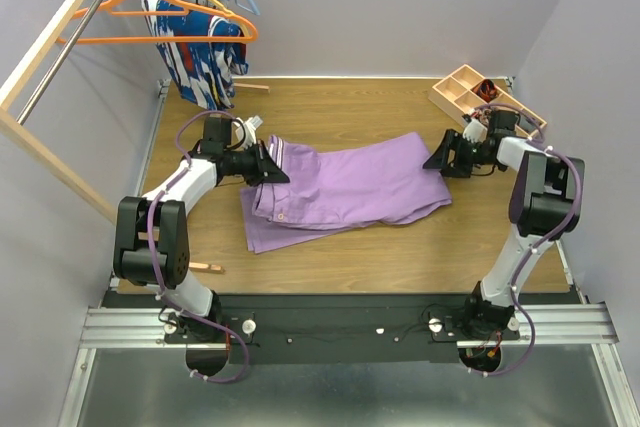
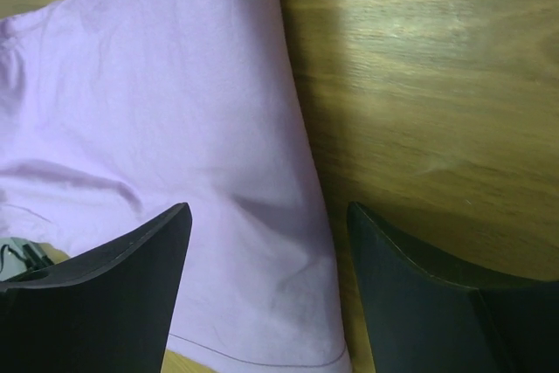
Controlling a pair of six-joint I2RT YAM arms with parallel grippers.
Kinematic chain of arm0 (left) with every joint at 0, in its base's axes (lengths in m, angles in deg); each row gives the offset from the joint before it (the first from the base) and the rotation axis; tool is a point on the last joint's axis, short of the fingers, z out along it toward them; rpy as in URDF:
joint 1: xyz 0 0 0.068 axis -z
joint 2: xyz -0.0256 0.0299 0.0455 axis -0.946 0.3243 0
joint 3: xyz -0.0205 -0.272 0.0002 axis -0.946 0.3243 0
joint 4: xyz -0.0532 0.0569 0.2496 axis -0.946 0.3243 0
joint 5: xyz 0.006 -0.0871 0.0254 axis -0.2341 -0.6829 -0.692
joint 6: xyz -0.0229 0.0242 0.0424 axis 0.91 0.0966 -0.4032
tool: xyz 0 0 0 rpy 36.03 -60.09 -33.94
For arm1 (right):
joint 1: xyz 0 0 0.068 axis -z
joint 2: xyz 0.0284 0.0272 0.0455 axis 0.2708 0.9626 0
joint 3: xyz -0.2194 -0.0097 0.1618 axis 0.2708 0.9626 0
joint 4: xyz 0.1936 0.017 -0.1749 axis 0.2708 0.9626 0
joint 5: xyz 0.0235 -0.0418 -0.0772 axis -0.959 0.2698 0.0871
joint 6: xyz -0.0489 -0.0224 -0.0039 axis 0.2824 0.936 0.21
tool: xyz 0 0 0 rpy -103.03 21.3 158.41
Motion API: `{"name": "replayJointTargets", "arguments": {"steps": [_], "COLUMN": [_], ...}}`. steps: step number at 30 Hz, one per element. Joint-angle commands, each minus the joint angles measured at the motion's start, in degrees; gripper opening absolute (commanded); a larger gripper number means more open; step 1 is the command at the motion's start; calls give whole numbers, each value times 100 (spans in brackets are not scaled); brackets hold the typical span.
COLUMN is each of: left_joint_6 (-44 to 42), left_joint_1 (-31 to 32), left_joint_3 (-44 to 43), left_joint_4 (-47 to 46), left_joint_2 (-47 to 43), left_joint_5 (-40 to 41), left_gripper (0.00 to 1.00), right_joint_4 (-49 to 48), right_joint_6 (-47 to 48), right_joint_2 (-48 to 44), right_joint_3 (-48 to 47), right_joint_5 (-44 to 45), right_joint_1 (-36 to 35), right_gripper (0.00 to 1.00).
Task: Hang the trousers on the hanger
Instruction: Fold the trousers
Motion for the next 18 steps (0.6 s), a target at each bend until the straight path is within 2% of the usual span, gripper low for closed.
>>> {"name": "replayJointTargets", "arguments": {"steps": [1, 5, 6, 8, 11, 12, 18], "left_joint_6": [-243, -287, -296, -314, -323, -323, -270], "left_joint_1": [-57, -92, -101, -110, -119, -119, -119], "left_joint_3": [131, 158, 158, 149, 96, 53, -641], "left_joint_4": [89, 89, 97, 97, 106, 89, 211], "left_joint_2": [-135, -126, -126, -109, -74, -30, 295], "left_joint_5": [37, 46, 55, 64, 73, 73, 11], "left_gripper": [0, 0, 0, 0, 0, 0, 0], "right_joint_4": [-42, -33, -33, -42, -51, -42, -25], "right_joint_6": [103, 85, 68, 24, -152, -265, -836], "right_joint_2": [350, 482, 526, 544, 518, 491, 17], "right_joint_3": [-62, -133, -133, -124, -98, -89, -19], "right_joint_5": [-499, -729, -764, -790, -458, -56, 1763], "right_joint_1": [-151, -361, -397, -432, -432, -432, -327], "right_gripper": [78, 68, 59, 48, 11, 1, 1]}}
